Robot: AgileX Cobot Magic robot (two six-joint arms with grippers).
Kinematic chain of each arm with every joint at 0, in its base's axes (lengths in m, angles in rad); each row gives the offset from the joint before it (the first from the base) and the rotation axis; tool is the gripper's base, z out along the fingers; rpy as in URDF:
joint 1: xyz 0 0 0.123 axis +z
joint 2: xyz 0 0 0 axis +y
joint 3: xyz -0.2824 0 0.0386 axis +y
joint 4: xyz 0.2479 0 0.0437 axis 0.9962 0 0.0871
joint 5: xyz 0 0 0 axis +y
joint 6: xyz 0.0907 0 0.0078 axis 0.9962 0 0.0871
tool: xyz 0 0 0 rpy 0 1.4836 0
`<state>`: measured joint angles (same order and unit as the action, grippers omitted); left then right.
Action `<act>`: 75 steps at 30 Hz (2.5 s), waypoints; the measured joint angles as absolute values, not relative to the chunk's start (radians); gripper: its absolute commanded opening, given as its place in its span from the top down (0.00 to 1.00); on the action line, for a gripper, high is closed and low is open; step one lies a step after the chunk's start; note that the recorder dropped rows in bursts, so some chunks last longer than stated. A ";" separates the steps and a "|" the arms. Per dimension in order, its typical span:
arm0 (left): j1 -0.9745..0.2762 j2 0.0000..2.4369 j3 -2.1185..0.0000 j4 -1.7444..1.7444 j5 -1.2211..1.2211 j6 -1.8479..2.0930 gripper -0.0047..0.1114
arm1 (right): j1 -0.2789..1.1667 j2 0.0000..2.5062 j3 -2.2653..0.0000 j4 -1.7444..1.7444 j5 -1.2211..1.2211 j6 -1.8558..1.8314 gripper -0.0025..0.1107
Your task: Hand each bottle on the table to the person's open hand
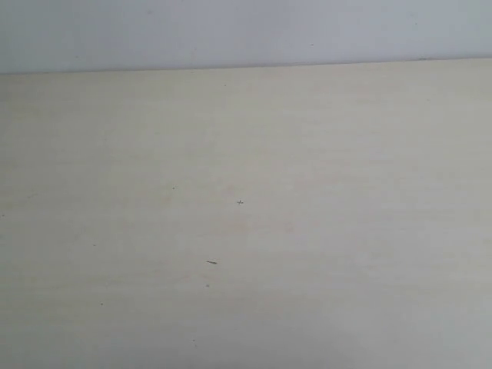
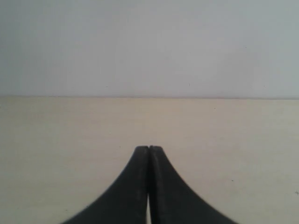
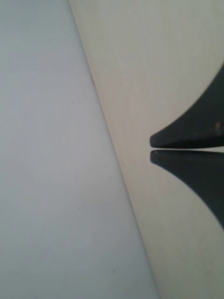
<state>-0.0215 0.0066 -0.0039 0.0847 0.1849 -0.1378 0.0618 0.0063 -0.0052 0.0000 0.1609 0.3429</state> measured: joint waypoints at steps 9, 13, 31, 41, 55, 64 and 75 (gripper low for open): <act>0.014 0.007 -0.004 0.079 0.187 -0.177 0.96 | 0.062 0.006 -0.005 0.000 0.161 0.343 0.96; 0.023 0.007 -0.004 0.079 0.187 -0.182 0.96 | 0.062 0.006 -0.005 0.000 0.161 0.343 0.96; 0.025 0.007 -0.004 0.079 0.187 -0.184 0.96 | 0.062 0.006 -0.005 0.000 0.161 0.343 0.96; 0.025 0.007 -0.004 0.079 0.187 -0.184 0.96 | 0.062 0.006 -0.005 -0.013 0.161 0.341 0.96; 0.025 0.007 -0.004 0.079 0.187 -0.184 0.96 | 0.062 0.006 -0.005 -0.064 0.161 0.163 0.96; 0.025 0.007 -0.004 0.079 0.187 -0.184 0.96 | 0.062 0.006 -0.005 -0.073 0.191 0.150 0.96; 0.025 0.007 -0.004 0.079 0.187 -0.184 0.96 | 0.062 0.006 -0.005 -0.074 0.192 0.149 0.96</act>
<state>0.0249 0.0066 -0.0039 0.0785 0.1869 -0.1838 0.0618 0.0063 -0.0052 -0.0741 0.1924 0.1487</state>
